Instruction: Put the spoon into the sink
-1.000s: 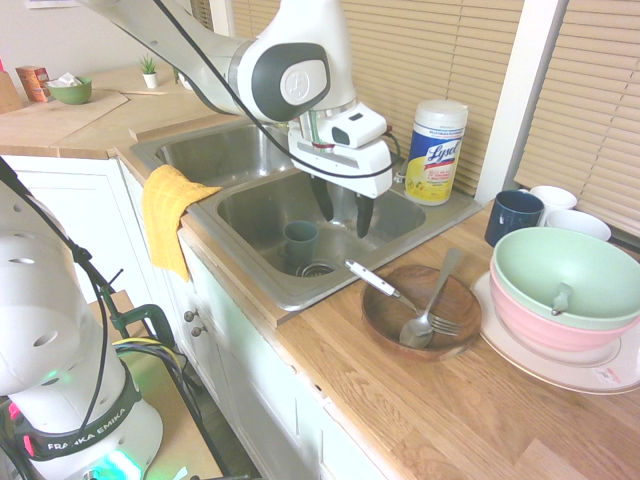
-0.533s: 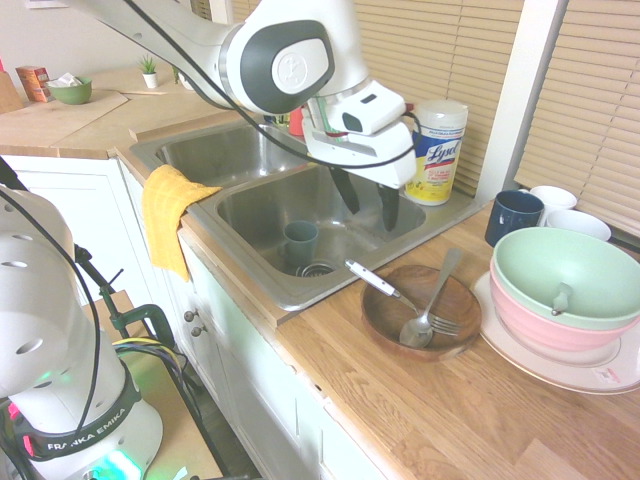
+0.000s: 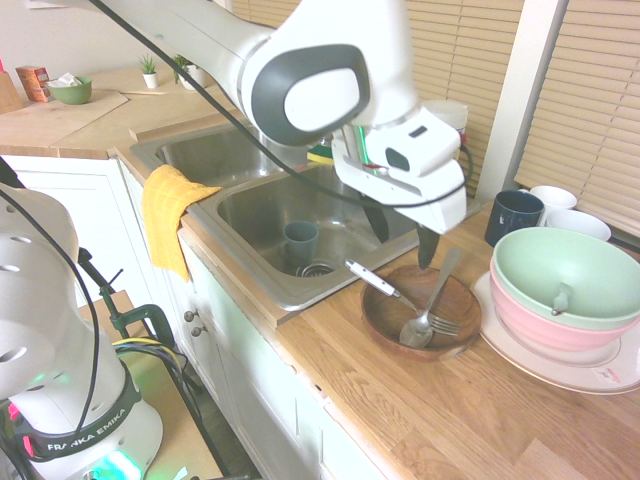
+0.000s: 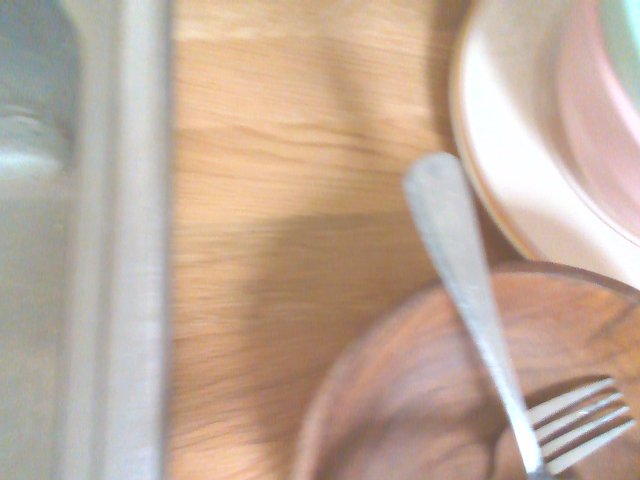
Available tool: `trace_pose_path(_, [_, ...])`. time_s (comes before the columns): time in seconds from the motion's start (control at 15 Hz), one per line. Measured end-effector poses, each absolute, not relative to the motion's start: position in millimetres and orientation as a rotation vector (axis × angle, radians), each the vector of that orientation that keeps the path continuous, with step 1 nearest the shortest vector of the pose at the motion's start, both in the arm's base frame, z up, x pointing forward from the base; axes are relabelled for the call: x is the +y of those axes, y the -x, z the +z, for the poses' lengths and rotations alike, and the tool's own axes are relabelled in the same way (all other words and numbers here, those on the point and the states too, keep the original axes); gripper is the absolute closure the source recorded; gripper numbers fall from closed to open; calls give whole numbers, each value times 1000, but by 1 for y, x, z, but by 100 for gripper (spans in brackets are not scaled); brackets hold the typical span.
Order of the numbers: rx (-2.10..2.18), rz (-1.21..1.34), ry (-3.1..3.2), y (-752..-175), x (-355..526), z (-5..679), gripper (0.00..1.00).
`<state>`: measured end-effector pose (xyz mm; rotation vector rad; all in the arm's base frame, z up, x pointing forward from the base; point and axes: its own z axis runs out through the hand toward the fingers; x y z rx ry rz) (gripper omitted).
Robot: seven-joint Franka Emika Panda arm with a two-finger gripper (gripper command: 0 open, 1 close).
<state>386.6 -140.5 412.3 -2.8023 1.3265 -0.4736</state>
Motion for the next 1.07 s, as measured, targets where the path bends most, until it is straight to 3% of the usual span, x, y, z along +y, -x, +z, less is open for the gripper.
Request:
trace_pose_path(0.33, [1373,-445,2795,-395,-167,389,0])
trace_pose_path(0.4, [1380,-438,2791,-399,-171,386,100])
trace_pose_path(1.07, [1383,-363,2813,-431,-189,355,100])
